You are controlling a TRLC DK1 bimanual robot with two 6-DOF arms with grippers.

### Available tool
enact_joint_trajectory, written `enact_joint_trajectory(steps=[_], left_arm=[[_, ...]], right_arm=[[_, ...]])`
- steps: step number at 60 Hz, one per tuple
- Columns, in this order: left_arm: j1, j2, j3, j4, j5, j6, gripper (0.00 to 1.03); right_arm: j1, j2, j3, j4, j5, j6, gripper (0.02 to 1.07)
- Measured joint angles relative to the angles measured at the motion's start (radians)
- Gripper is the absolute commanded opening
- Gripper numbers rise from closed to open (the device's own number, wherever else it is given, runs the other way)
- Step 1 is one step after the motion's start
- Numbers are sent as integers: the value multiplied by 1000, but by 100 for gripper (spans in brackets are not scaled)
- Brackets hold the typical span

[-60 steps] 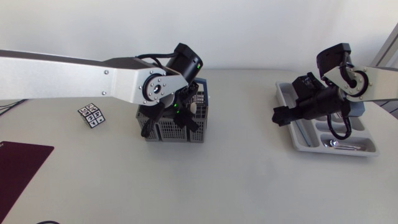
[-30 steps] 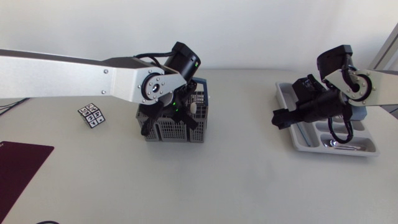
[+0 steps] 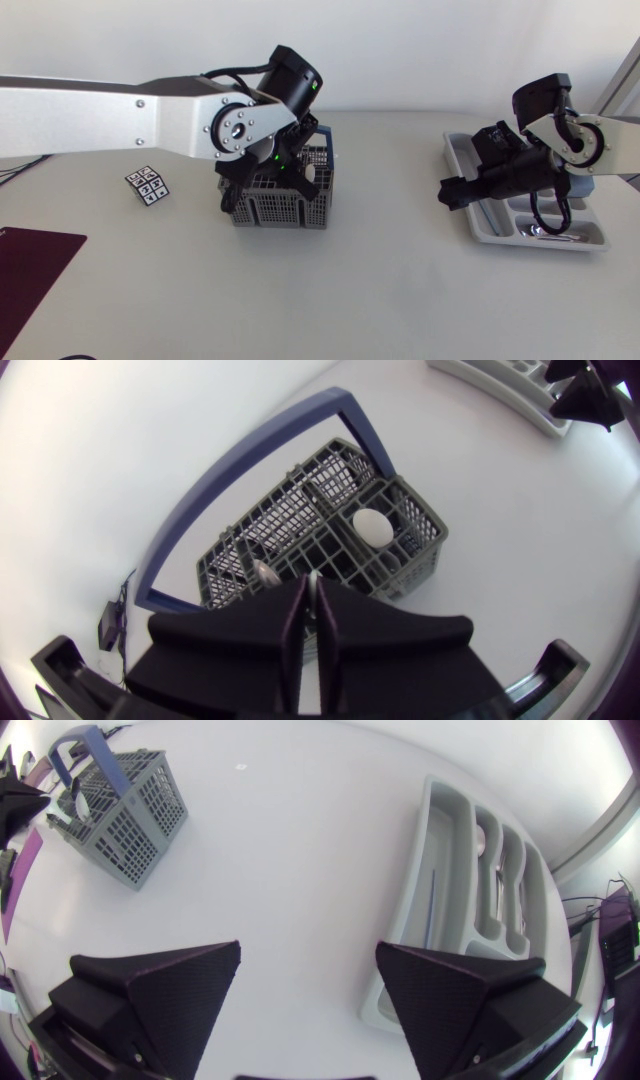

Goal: Transfer all utensils from the basket to the drawer tray.

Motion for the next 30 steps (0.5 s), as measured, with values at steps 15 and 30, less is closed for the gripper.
enact_joint_trajectory(steps=[15, 30], left_arm=[[-41, -64, -2, -26, -53, 8, 4], [-83, -129, -19, -42, -99, 13, 4]], right_arm=[[0, -44, -6, -1, 0, 0, 100], [2, -94, -23, -8, 0, -1, 100]])
